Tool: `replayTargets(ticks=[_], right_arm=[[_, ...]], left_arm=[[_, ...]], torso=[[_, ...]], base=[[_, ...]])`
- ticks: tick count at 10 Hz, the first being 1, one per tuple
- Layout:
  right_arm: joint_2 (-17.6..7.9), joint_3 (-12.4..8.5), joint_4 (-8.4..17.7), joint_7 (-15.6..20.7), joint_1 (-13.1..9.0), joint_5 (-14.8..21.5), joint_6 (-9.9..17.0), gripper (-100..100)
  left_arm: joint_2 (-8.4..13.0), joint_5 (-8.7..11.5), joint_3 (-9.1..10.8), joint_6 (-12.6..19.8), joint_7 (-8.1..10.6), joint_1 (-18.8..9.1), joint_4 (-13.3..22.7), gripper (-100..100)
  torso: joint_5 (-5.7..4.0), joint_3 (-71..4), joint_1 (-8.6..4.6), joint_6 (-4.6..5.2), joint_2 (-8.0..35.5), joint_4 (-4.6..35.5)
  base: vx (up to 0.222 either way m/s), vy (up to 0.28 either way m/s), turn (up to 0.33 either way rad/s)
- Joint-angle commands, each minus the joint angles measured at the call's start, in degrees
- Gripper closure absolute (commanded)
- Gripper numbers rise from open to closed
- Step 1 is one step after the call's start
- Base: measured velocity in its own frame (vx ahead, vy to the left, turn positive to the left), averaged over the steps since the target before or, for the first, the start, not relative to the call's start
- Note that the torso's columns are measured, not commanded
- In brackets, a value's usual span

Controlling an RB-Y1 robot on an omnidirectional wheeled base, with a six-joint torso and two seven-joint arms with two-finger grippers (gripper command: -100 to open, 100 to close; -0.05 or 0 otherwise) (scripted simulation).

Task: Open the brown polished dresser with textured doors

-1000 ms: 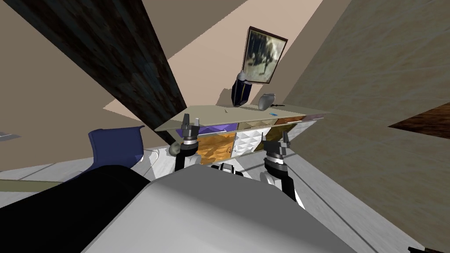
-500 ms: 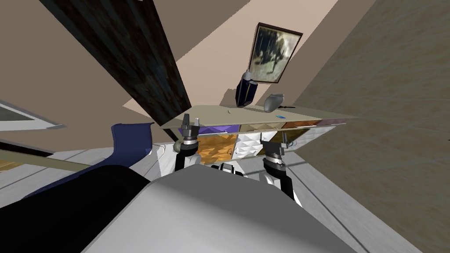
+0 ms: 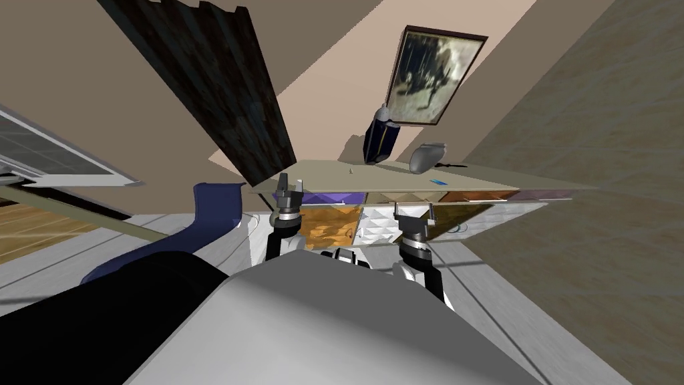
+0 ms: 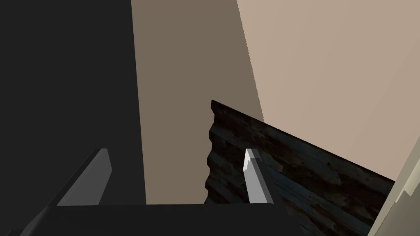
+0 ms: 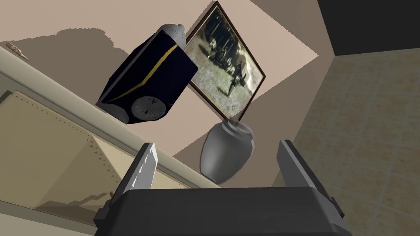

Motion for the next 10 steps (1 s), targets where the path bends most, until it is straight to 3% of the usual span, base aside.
replayTargets(ticks=[1, 10], right_arm=[[-0.4, 0.7, 1.0, -4.5, -0.2, -1.9, -0.8, -100], [-1.5, 2.8, 5.0, -18.2, -1.1, -7.9, -4.2, -100]], left_arm=[[0.0, 0.0, 0.00, 0.0, 0.00, 0.0, 0.0, 0], [0.0, 0.0, 0.00, 0.0, 0.00, 0.0, 0.0, 0]], torso=[[-0.03, 0.0, -0.10, -0.03, 0.0, 0.0], [0.00, 0.0, -0.01, 0.01, 0.0, 0.0]], base=[[0.038, -0.086, 0.178], [0.019, -0.059, 0.168]])
